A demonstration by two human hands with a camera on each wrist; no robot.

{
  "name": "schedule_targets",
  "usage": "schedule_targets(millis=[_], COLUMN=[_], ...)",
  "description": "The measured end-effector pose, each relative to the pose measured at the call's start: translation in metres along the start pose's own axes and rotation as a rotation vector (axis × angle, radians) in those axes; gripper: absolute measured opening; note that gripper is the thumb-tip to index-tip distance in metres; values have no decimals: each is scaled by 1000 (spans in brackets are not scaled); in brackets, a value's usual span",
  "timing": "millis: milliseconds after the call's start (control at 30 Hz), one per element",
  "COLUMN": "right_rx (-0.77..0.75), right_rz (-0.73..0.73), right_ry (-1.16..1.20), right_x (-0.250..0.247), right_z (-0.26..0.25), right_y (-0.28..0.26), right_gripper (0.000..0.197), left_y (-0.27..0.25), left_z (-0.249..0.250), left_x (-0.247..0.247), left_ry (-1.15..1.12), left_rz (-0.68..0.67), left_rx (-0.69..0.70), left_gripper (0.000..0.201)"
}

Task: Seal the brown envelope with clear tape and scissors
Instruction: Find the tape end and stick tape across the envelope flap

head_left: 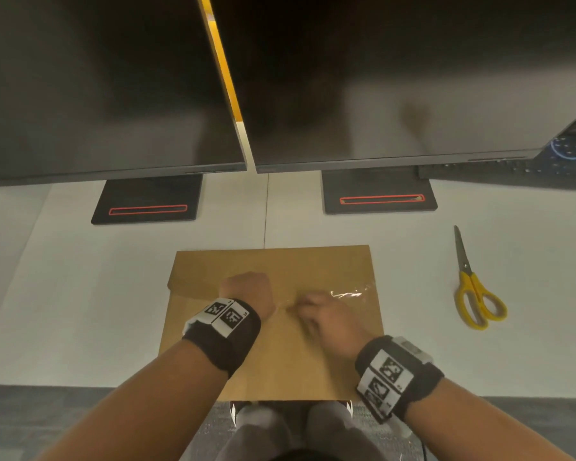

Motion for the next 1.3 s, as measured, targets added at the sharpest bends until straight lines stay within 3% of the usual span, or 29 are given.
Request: schedule_targets(millis=[133, 367, 833, 1000, 1300], right_rx=[-32, 16, 305, 431, 517], right_rz=[-49, -15, 113, 245, 239], right_ry=[-64, -159, -122, -145, -167], right_x=[14, 19, 3, -6, -16], right_z=[-12, -19, 18, 29, 39], right_y=[16, 14, -13, -25, -37], right_gripper=[41, 41, 39, 22, 37], left_y=[0, 5, 12, 9, -3], left_z=[-1, -2, 0, 0, 0], left_x=[0, 2, -1, 0, 3], left_ry=[-38, -29, 62, 73, 77], left_rz=[-6, -19, -78, -65, -34], left_rx=[-1, 31, 22, 17, 18], left_gripper=[25, 20, 17, 13, 14])
Point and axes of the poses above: each hand's wrist, its own y-axis towards the middle knuckle, its own x-axis out of the palm, z = x × y, the point moved 1 cm from there along y, towards the middle knuckle, and after that the axes turned 11 degrees about -x, right-handed, at the moved point
